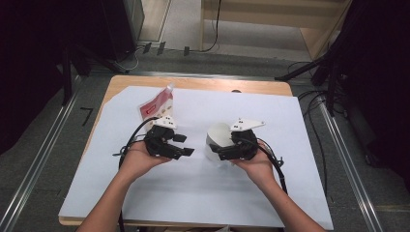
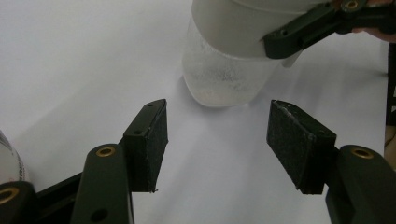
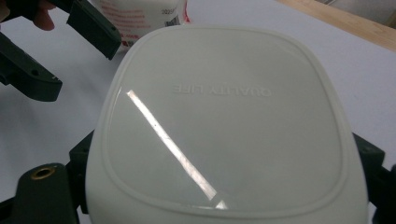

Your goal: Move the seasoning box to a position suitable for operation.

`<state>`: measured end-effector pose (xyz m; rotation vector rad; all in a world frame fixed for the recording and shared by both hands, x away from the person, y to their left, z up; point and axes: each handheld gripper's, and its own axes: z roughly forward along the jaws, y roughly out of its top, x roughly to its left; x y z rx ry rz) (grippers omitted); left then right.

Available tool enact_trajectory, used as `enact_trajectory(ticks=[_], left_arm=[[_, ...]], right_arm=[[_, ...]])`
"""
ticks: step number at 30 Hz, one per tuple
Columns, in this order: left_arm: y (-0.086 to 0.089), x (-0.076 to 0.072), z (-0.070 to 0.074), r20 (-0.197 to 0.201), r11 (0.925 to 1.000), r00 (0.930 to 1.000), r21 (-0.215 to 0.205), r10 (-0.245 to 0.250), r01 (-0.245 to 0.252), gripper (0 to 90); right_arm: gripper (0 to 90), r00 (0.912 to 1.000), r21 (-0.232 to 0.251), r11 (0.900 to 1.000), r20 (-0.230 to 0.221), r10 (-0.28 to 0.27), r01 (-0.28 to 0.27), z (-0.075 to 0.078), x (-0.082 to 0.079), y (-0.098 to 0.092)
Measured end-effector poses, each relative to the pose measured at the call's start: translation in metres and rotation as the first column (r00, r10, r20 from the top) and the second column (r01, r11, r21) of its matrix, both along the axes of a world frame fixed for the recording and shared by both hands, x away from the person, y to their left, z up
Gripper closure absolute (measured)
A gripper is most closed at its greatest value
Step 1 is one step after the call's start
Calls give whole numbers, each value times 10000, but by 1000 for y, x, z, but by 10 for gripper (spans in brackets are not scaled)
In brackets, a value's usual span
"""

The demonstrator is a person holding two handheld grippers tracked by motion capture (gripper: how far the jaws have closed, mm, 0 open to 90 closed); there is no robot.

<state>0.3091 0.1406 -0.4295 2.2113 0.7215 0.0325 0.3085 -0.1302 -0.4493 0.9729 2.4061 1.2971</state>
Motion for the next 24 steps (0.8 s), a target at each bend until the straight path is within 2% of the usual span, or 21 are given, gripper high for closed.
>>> enact_trajectory(ticks=[2, 6, 8, 10, 12, 16, 20, 23, 24], left_arm=[[0, 0, 0, 6, 10000, 10000, 20, 7, -7, 393], [2, -1, 0, -12, 10000, 10000, 90, 39, -38, 392], [3, -1, 0, -41, 10000, 10000, -7, 14, -14, 392], [3, -2, 0, -26, 10000, 10000, -16, 42, -42, 392], [3, -2, 0, -57, 10000, 10000, -31, 67, -68, 392], [2, -2, 0, -28, 10000, 10000, -13, 19, -19, 391], [1, -2, 0, -17, 10000, 10000, 28, -3, 3, 388], [1, -2, 0, -23, 9999, 10000, 116, -5, 5, 386], [1, -2, 0, -41, 9999, 10000, 132, -21, 22, 383]], right_arm=[[156, 10000, -17, 10000, 73, 53, -53, -1, 0, 2], [156, 9996, -242, 9993, -69, 270, -272, -8, -2, 9], [156, 9994, -465, 9983, 25, 352, -350, -12, -4, 12], [156, 9992, -472, 9982, 152, 369, -361, -12, -5, 13], [156, 9990, -500, 9982, 283, 355, -341, -13, -6, 14], [154, 9992, -515, 9983, 257, 295, -281, -14, -9, 14], [151, 9999, -500, 9986, 15, 159, -158, -14, -8, 14], [151, 9999, -527, 9986, 4, 105, -105, -13, -9, 15], [153, 9999, -677, 9976, 80, 142, -136, -10, -9, 15]])
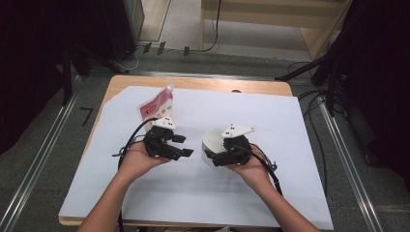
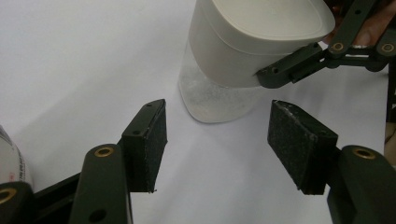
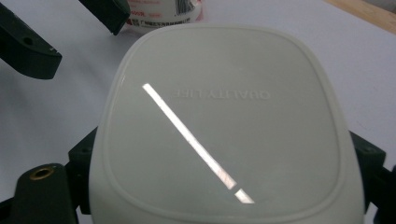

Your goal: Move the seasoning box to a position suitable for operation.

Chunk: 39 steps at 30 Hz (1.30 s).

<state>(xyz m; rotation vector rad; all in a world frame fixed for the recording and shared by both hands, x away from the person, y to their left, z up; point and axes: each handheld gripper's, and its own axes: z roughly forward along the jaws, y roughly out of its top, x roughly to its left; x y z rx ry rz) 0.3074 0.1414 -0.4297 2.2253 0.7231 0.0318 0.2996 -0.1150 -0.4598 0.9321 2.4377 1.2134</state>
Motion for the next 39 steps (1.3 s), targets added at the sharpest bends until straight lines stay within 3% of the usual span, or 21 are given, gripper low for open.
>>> enact_trajectory(ticks=[4, 5, 7, 18, 23, 28, 30, 34, 37, 39], left_arm=[[0, 0, -1, -6, 10000, 10000, -26, -42, 42, 381], [0, 0, -1, 0, 10000, 10000, -20, -47, 47, 381], [0, 0, -1, 19, 10000, 10000, -8, -67, 67, 381], [0, 0, -2, -59, 9999, 9999, -41, -115, 115, 375], [1, 1, -1, -44, 10000, 10000, -33, -65, 64, 375], [1, 2, -1, -59, 9999, 9999, 61, -85, 86, 375], [1, 2, 0, -50, 9999, 9999, 91, -99, 99, 375], [0, 3, 0, -38, 10000, 10000, 66, -59, 60, 375], [-1, 5, -1, 25, 9999, 9999, 41, -105, 105, 376], [-3, 6, -1, -138, 10000, 9999, 46, -68, 68, 382]], right_arm=[[140, 9998, -104, 9999, -183, -37, 35, 4, 0, 1], [135, 9996, 199, 9998, -275, -78, 83, 8, 0, -1], [135, 9996, 370, 9993, -284, -39, 49, 12, -1, -4], [135, 9983, 887, 9961, -582, 30, 22, 36, -4, -16], [140, 9967, 1539, 9880, -771, 252, -131, 50, -9, -31], [145, 9955, 1388, 9900, -867, 372, -249, 49, -19, -38], [189, 9953, 1391, 9901, -909, 324, -196, 48, -23, -41], [375, 9977, 1566, 9874, -590, 320, -224, 47, -31, -50], [458, 9983, 1601, 9869, -505, 281, -197, 46, -37, -55], [502, 9985, 1680, 9856, -485, 265, -180, 45, -40, -57]])
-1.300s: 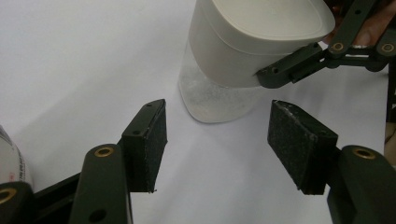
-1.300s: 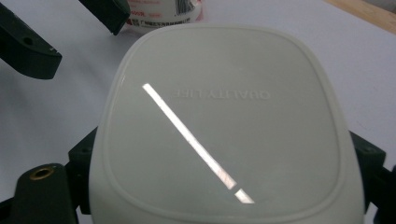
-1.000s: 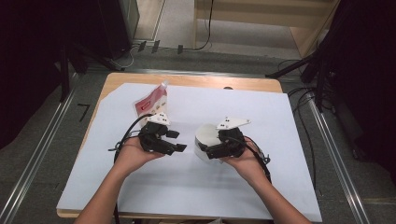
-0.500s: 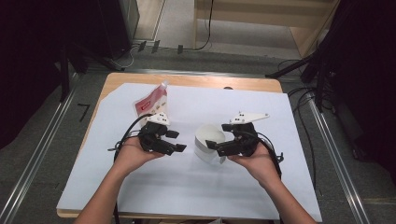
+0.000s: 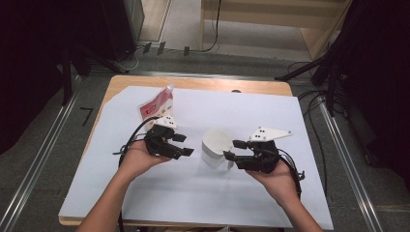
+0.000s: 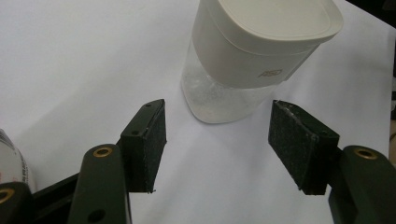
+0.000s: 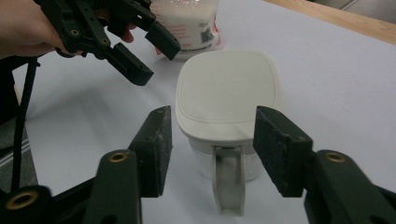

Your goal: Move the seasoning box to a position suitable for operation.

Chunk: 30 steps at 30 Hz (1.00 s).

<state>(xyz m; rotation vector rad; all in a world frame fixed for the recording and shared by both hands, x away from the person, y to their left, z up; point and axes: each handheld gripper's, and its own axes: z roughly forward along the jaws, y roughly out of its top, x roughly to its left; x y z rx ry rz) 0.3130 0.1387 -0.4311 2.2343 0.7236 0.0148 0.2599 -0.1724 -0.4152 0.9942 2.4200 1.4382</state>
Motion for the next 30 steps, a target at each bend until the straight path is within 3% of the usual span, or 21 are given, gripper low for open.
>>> enact_trajectory(ticks=[10, 14, 15, 18, 21, 24, 25, 29, 30], left_arm=[[-2, 4, -1, 73, 10000, 10000, 56, -40, 40, 383], [-3, 8, -4, -301, 9999, 9995, -82, 72, -75, 403], [-2, 9, -5, -373, 9999, 9993, -166, 34, -40, 453], [-2, 9, -5, -358, 9999, 9994, -171, 3, -9, 507], [-4, 5, -3, 4, 9992, 9997, -319, -228, 228, 698], [-5, 4, -2, 11, 9981, 9994, -508, -355, 355, 772], [-5, 4, -2, -42, 9968, 9986, -618, -518, 515, 844], [-5, 4, -4, -86, 9955, 9978, -688, -653, 646, 900], [-6, 5, -6, -251, 9932, 9958, -783, -884, 862, 900]], right_arm=[[714, 9999, 65, 9999, -61, 91, -90, -10, -11, -5], [823, 9996, -62, 9997, -166, 238, -239, -16, -13, -5], [870, 9990, -9, 9996, -336, 283, -283, -19, -14, -3], [894, 9988, -63, 9993, -343, 359, -361, -22, -15, -1], [900, 9973, -320, 9983, -570, 463, -482, -30, -16, 7], [900, 9966, -356, 9978, -633, 530, -553, -33, -15, 9], [900, 9958, -401, 9975, -735, 554, -585, -36, -14, 12], [900, 9950, -498, 9970, -823, 557, -599, -40, -14, 14], [900, 9946, -462, 9973, -895, 534, -577, -42, -13, 13]])
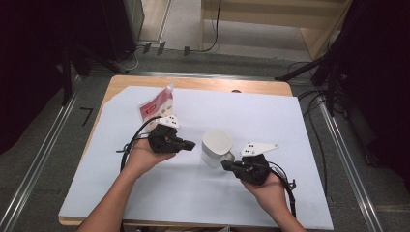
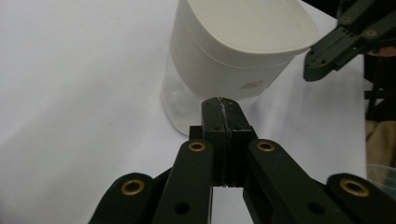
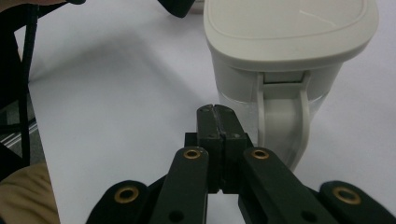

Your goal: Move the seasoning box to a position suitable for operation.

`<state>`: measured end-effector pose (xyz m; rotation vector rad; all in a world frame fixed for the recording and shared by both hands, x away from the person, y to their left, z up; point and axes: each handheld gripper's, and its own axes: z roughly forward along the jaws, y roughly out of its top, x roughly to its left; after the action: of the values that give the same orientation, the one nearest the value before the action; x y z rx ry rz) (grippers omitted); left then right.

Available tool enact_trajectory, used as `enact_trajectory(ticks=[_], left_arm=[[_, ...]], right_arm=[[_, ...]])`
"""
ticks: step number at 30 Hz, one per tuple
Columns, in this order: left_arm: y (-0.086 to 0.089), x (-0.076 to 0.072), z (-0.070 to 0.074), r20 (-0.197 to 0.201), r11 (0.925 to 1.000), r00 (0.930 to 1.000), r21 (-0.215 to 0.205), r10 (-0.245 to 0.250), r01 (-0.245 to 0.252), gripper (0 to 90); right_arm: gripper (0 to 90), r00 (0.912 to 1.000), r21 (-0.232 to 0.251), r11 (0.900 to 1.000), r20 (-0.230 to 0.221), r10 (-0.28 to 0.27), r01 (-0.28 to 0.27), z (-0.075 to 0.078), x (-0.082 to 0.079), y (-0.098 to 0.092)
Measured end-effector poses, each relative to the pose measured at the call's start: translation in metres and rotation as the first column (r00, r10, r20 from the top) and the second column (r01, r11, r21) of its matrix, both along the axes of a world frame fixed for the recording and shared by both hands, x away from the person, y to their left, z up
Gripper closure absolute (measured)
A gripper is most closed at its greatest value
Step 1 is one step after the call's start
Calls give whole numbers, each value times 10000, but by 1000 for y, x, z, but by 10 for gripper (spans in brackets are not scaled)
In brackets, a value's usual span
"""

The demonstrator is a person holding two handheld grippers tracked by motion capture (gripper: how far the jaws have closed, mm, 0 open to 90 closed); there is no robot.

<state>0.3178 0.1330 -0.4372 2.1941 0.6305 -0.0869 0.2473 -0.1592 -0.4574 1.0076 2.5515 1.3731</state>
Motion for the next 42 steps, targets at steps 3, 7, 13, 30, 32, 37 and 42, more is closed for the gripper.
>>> enact_trajectory(ticks=[3, 7, 13, 30, 32, 37, 42], left_arm=[[-3, 0, -2, -54, 9997, 9997, -42, -246, 245, 900], [-14, 1, -9, -51, 9985, 9987, 189, -509, 510, 900], [-23, 4, -22, -232, 9946, 9969, 699, -754, 769, 900], [-35, 4, -40, -28, 9882, 9954, 1195, -960, 956, 900], [-37, 4, -43, -26, 9893, 9949, 1059, -1010, 1007, 900], [-41, 3, -46, -122, 9888, 9950, 1108, -995, 1002, 900], [-46, 3, -47, -73, 9894, 9949, 1049, -1005, 1007, 900]], right_arm=[[900, 9999, 18, 10000, -106, -60, 60, -1, 1, -1], [900, 9997, -39, 9999, -190, -155, 155, -5, 5, -2], [900, 9995, 11, 9997, -207, -231, 231, -6, 7, -4], [900, 9978, -397, 9972, -153, -645, 639, -9, 12, -15], [900, 9975, -357, 9970, -179, -686, 680, -10, 14, -17], [900, 9965, -487, 9956, -168, -815, 806, -11, 18, -22], [900, 9944, -431, 9938, -184, -1037, 1028, -11, 23, -28]])
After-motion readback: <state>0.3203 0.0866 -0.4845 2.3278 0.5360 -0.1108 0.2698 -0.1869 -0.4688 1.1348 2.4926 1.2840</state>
